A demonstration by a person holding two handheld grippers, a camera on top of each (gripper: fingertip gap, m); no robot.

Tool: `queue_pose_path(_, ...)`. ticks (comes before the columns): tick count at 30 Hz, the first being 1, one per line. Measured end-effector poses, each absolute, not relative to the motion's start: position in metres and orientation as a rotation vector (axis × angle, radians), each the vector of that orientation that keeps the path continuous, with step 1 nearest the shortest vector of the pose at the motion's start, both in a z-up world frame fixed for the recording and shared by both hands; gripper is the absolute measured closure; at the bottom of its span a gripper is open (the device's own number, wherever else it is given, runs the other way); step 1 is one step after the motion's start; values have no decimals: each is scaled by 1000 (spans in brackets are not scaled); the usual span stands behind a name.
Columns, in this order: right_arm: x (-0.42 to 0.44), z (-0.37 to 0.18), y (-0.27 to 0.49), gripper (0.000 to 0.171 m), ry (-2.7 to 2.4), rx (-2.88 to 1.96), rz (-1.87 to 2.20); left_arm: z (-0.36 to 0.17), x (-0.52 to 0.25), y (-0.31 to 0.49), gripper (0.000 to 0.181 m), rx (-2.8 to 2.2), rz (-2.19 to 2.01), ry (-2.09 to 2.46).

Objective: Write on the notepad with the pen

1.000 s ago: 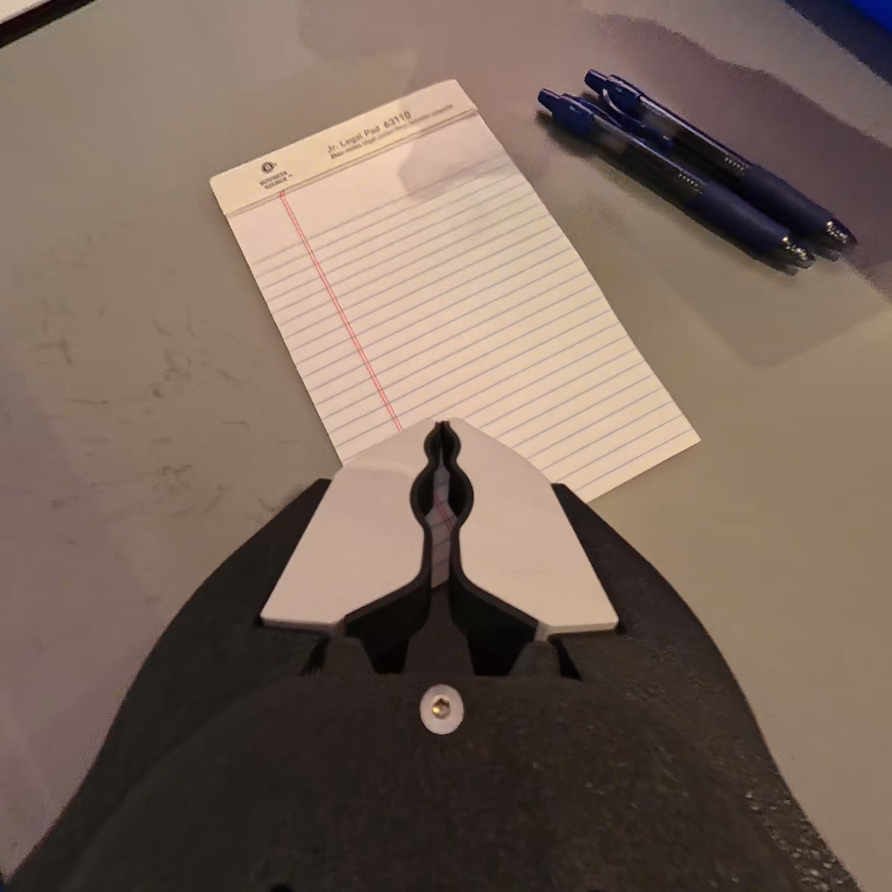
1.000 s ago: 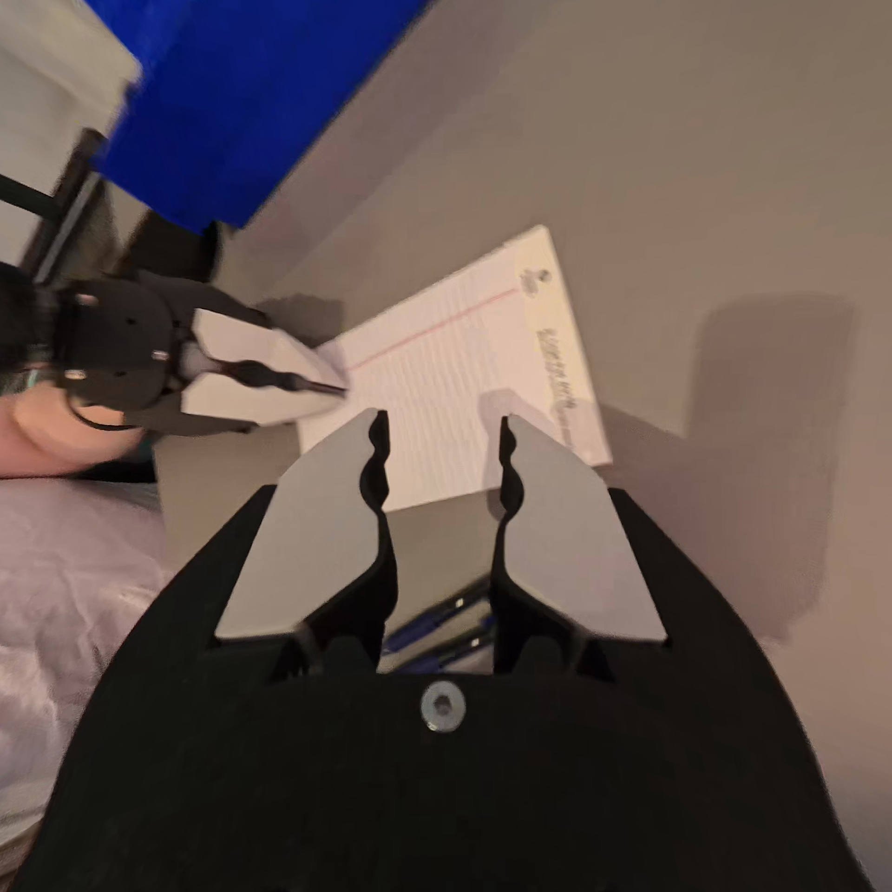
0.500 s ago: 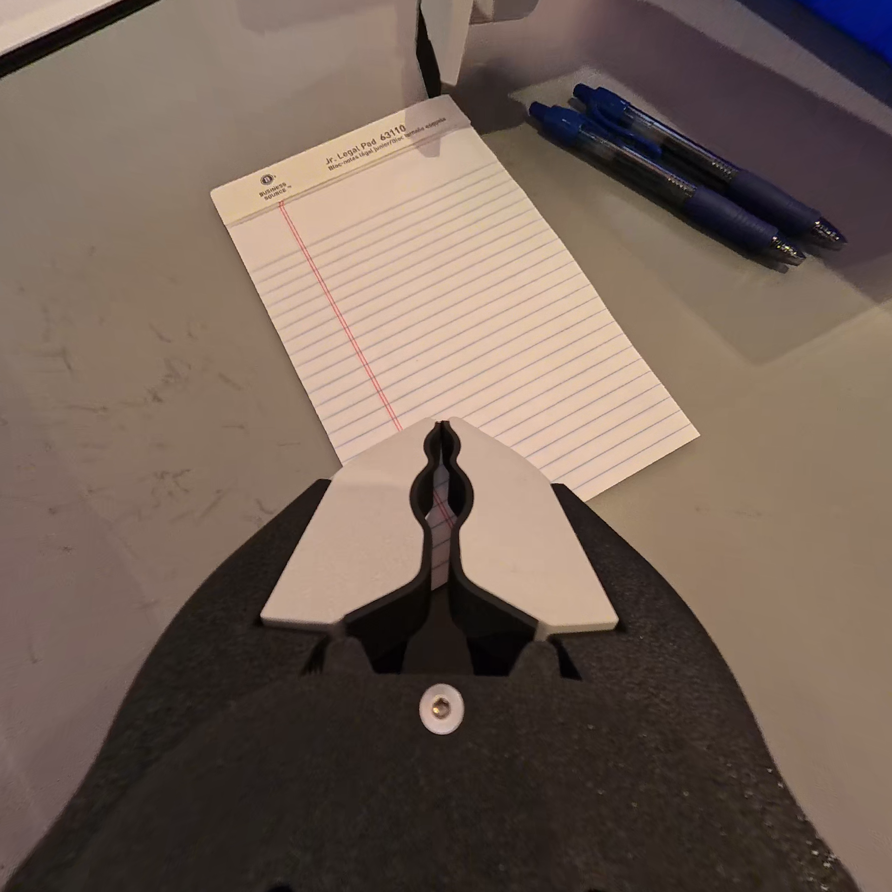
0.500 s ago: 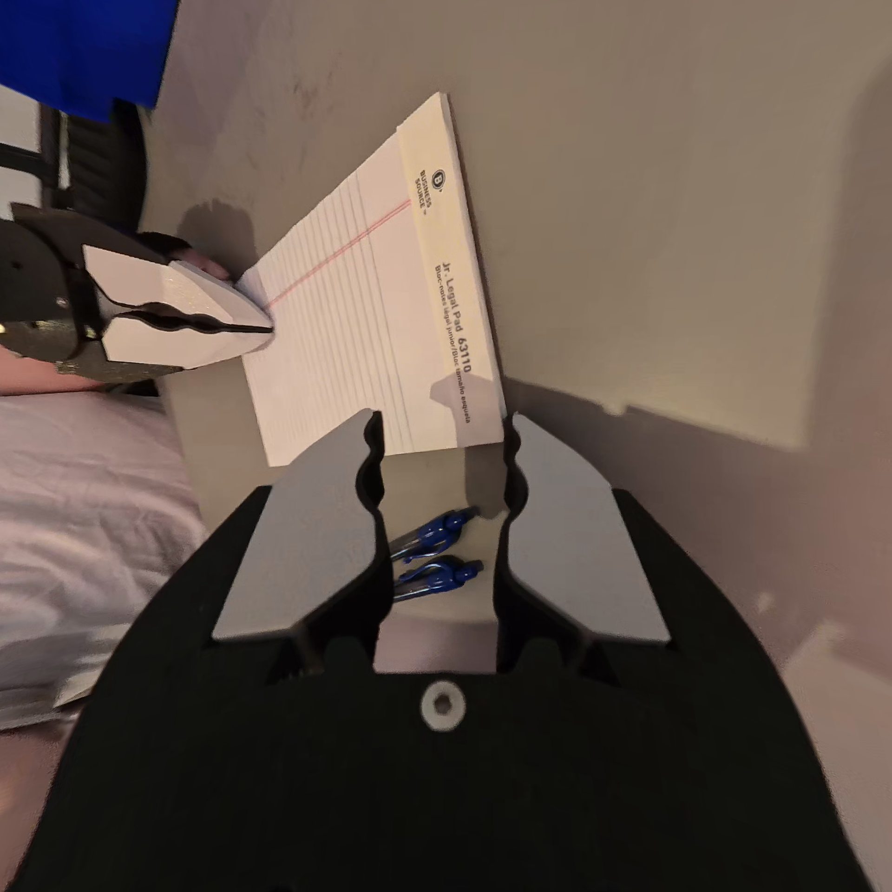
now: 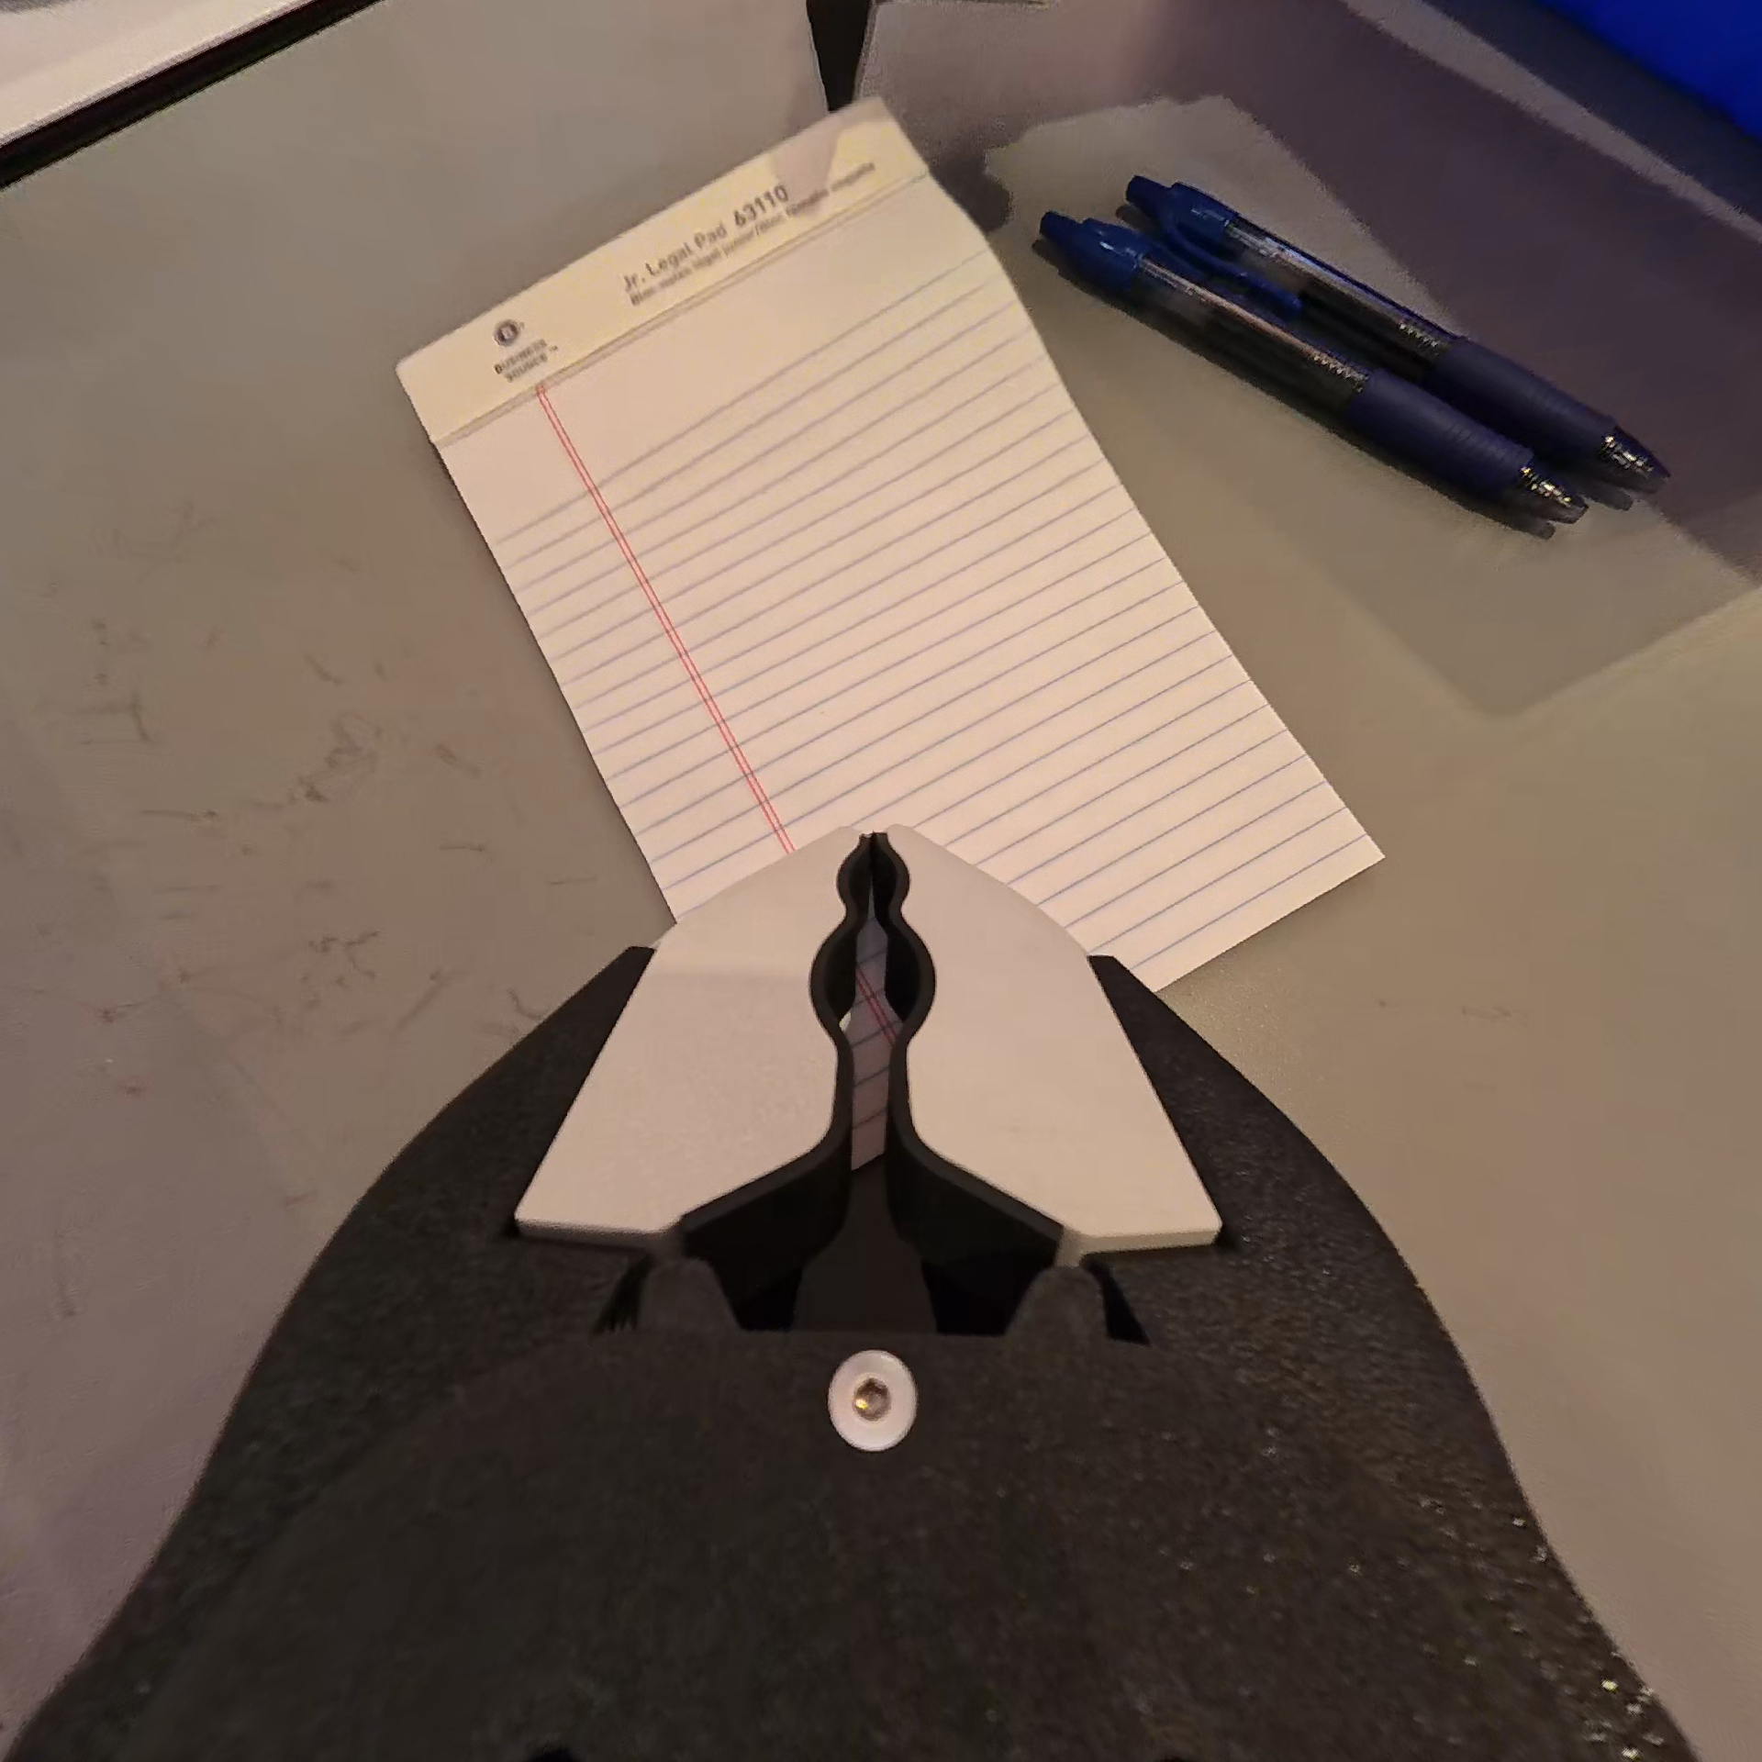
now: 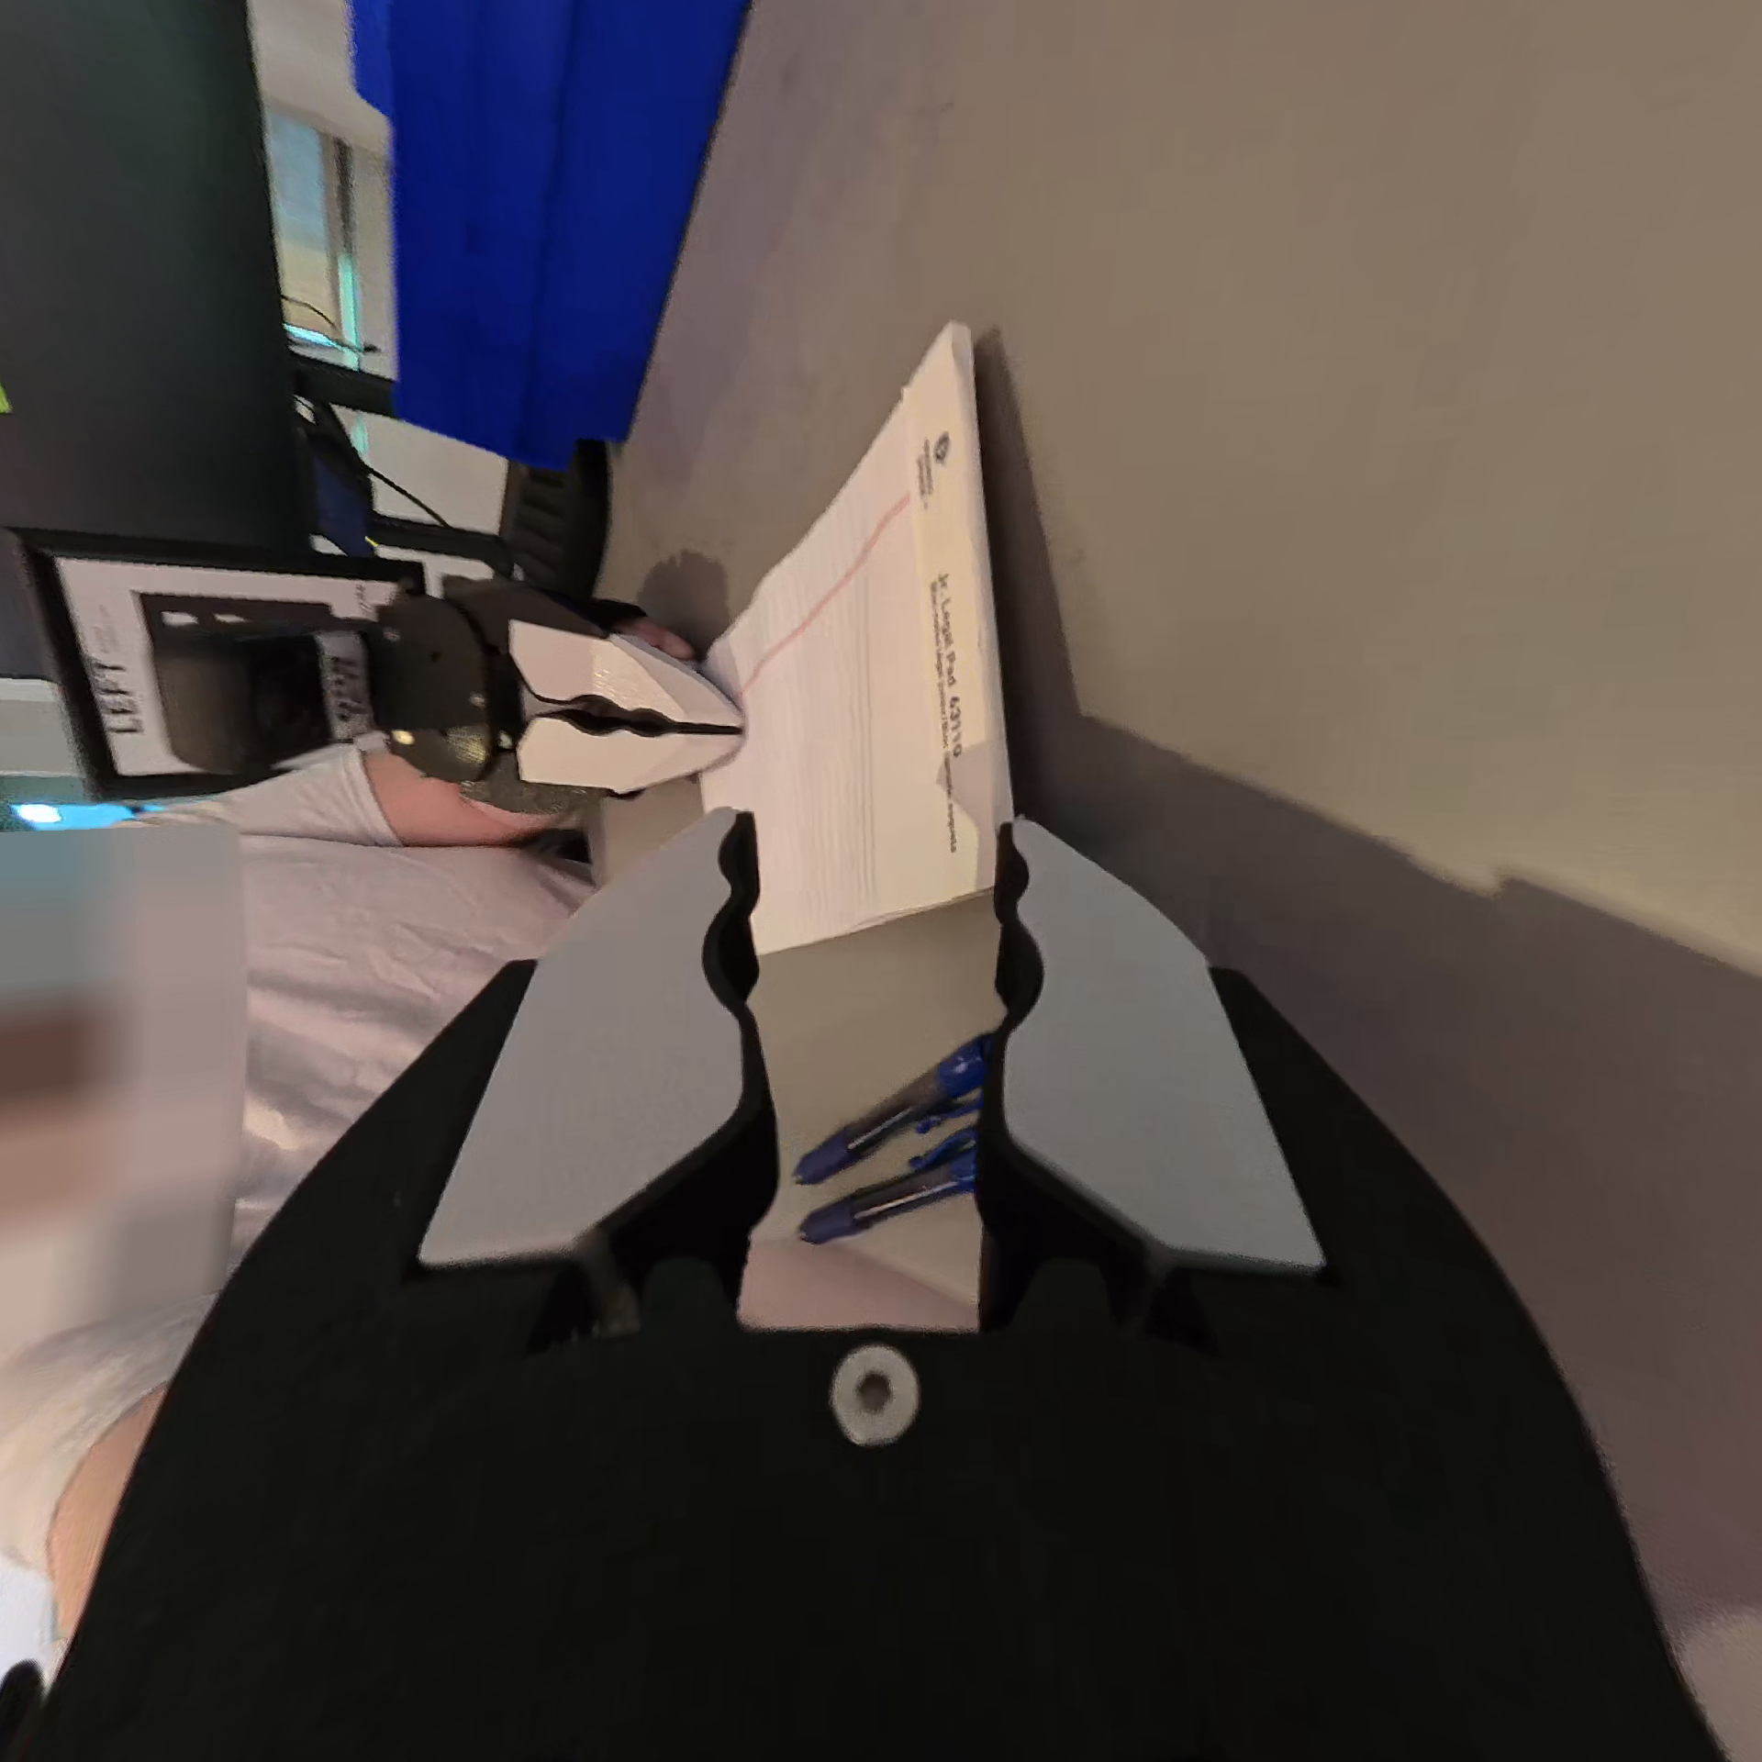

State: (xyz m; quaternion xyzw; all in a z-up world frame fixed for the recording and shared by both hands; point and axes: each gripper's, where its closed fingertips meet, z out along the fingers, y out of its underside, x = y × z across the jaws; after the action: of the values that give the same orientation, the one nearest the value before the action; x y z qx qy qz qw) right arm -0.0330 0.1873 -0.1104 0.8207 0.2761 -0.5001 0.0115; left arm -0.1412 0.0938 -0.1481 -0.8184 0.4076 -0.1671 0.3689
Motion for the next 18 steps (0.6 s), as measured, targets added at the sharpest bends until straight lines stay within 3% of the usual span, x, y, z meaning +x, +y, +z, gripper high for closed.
queue_pose_path(3, -34, -103, 188, 127, 811, 2552, -1638, -148, -141, 94, 181, -2100, -428, 1046)
queue_pose_path(8, -33, -129, 182, 113, 803, 2614, -1428, -148, -141, 94, 181, -2095, -429, 1053)
queue_pose_path(18, -20, -139, 180, 132, 862, 2653, -1251, -148, -141, 94, 181, -2095, -428, 1042)
